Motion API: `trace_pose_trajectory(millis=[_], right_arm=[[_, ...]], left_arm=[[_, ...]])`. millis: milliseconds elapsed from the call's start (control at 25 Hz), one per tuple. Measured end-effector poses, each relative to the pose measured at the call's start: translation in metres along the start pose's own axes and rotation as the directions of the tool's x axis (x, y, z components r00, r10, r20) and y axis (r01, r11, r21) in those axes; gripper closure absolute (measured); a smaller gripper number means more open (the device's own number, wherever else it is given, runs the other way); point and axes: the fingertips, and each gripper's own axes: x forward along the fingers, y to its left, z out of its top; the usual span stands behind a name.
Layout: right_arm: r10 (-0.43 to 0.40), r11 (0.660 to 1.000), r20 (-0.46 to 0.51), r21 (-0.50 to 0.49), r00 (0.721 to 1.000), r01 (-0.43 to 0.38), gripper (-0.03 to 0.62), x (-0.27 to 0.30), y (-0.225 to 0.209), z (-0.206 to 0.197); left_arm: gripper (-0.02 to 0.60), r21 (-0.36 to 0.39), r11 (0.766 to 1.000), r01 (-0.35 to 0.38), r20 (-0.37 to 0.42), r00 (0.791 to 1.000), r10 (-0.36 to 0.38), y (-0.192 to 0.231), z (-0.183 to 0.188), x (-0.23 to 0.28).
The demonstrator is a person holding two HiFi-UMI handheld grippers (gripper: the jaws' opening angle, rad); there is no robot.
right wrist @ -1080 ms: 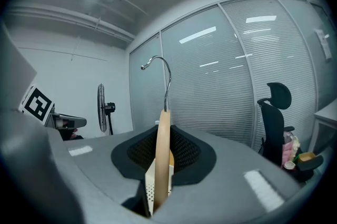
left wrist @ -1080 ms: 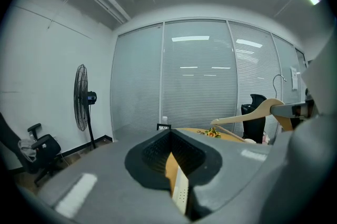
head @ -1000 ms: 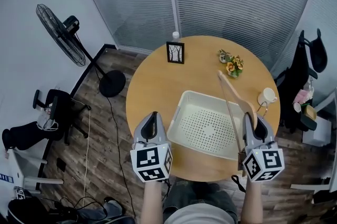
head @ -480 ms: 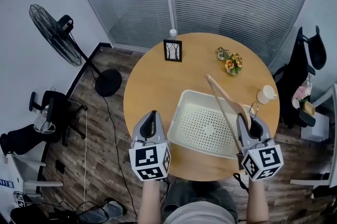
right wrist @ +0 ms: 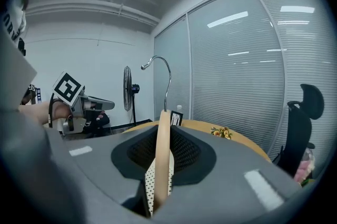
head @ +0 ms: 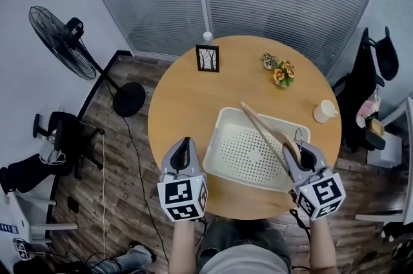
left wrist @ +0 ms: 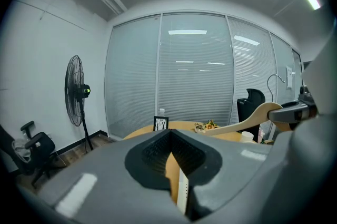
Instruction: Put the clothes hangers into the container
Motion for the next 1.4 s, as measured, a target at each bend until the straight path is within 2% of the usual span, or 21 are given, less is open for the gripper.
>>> trace_pose_trajectory(millis=[400, 640, 1400], right_arm=[[0.077, 0.996, -0.077, -0.043, 0.994, -0.08, 0.511, 0.011, 0.015, -0.016], [0.088, 0.995, -0.115, -0.045, 0.989, -0.093, 0.511, 0.018, 0.018, -0.029], [0.105, 0.977, -0.27, -0.151, 0.957, -0.15, 0.511, 0.056, 0.026, -0.07]], left_arm=[[0.581, -0.012, 1.0, -0.012, -0.014, 1.0, 0.012, 0.007, -0.005, 0.0], [0.58, -0.017, 1.0, -0.014, -0.016, 1.0, 0.014, 0.009, -0.009, -0.001], [0.581, -0.026, 0.999, -0.026, -0.028, 0.999, 0.026, 0.024, -0.017, -0.002]])
